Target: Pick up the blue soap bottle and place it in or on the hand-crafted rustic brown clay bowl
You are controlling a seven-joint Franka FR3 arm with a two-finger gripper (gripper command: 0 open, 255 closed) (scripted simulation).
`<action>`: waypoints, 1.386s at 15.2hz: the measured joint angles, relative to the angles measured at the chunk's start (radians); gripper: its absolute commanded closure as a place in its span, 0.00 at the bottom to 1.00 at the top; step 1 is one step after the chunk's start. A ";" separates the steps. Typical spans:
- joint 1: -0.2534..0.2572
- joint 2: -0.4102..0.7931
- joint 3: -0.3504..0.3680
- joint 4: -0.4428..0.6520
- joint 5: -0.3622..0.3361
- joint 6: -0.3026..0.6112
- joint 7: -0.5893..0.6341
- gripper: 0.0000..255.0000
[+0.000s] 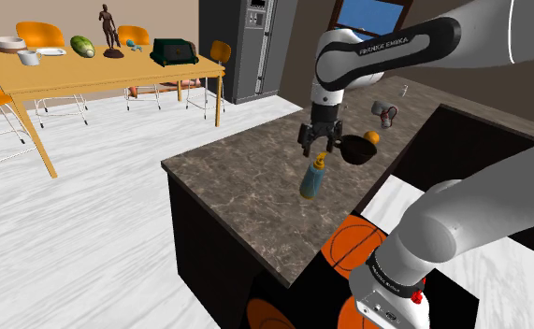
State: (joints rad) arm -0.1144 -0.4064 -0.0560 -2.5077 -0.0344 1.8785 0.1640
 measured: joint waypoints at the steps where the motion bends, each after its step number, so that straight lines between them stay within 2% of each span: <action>1: -0.009 0.032 -0.004 0.005 -0.002 0.019 0.014 0.00; 9: -0.020 0.102 -0.012 -0.067 -0.007 0.153 0.034 0.00; 16: -0.021 0.113 -0.013 -0.077 -0.007 0.174 0.033 0.00; 17: -0.021 0.113 -0.013 -0.077 -0.007 0.174 0.033 1.00; 21: -0.021 0.112 -0.013 -0.077 -0.007 0.174 0.033 1.00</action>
State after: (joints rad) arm -0.1350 -0.2940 -0.0695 -2.5846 -0.0415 2.0526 0.1973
